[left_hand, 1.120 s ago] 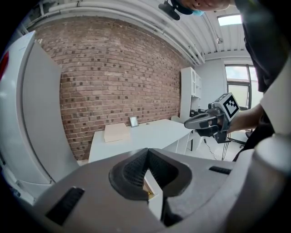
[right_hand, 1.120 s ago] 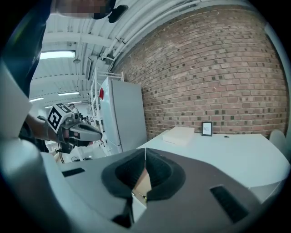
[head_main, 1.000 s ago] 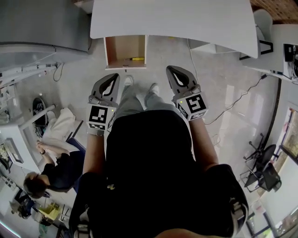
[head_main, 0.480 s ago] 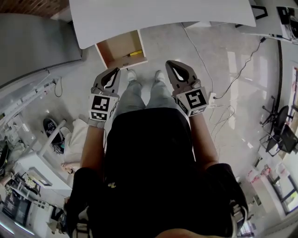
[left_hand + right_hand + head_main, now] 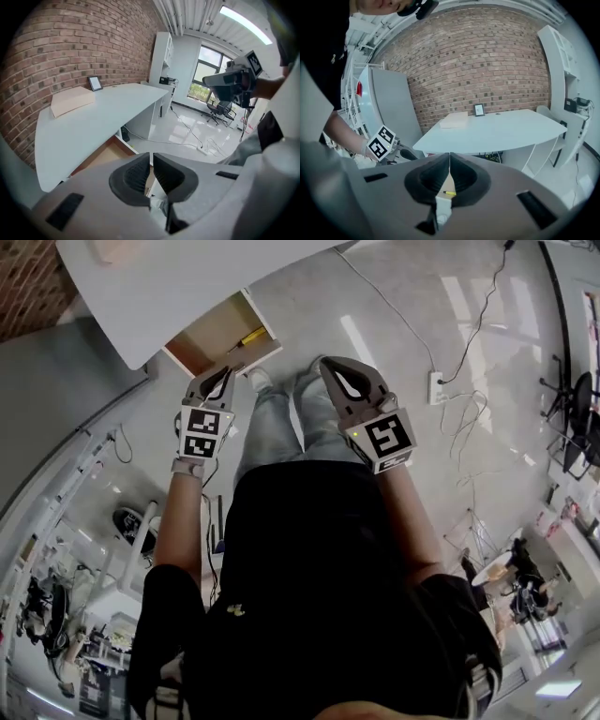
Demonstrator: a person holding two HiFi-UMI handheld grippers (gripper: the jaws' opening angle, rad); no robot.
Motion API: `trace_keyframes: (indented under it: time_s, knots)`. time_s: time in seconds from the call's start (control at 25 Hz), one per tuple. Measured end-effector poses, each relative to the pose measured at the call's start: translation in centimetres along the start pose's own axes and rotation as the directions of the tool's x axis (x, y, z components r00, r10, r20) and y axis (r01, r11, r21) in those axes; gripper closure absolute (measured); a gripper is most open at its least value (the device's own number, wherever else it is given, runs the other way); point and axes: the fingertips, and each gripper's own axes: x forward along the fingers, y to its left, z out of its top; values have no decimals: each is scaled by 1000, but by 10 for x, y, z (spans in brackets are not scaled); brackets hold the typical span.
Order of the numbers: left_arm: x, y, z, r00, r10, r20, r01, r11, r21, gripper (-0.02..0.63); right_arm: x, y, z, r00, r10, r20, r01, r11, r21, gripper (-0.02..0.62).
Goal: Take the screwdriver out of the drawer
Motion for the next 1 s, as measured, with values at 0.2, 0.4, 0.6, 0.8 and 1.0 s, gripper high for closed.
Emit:
trace_keyframes:
  time_s: [0.2,0.4,0.6,0.8,1.0]
  knots:
    - [50,9,-38,991,-50,-122,55,998,32,582,2,-6,-21,998,-37,-43,39,999,32,581]
    - [95,26,-68,977,-70,-200,77,997,26,555,4,-8,-39,994,-54,-90,58,997,43,581]
    - [132,35,-88,959,-94,-267,109,993,41,515,11,-11,-57,990,-56,-128,63,997,54,581]
    - [165,44,-109,944,-110,-311,131,990,49,492,21,-16,-74,984,-60,-168,73,994,75,581]
    - [203,51,-133,934,-117,-337,142,989,50,483,27,-26,-94,979,-84,-187,104,989,101,581]
